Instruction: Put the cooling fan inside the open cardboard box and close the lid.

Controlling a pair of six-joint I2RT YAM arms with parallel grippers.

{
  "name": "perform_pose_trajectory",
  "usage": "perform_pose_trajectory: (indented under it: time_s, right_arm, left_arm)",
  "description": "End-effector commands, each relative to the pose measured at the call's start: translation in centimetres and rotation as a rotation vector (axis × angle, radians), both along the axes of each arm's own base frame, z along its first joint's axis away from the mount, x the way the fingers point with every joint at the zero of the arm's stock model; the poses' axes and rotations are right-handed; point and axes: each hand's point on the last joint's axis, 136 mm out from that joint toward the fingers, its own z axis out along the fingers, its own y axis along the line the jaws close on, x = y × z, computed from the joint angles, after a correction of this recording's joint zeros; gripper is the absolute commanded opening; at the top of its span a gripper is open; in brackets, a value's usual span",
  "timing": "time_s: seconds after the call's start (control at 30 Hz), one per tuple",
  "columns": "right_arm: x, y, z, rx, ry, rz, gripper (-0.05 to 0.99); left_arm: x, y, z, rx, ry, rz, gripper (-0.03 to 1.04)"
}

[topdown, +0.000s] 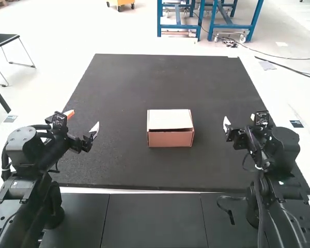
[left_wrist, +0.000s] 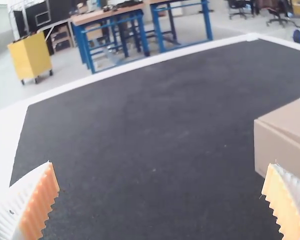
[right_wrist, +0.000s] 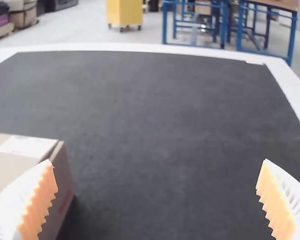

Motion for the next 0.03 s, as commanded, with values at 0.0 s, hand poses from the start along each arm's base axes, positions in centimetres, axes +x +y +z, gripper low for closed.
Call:
perform_pose_trajectory:
  time_s: [0.0]
  right_arm:
    - [-0.06, -0.20, -0.49, 0.002, 0.016, -0.007, 0.91]
  left_arm:
    - [-0.03, 0.04, -0.07, 0.014, -0.008, -0.002, 0.96]
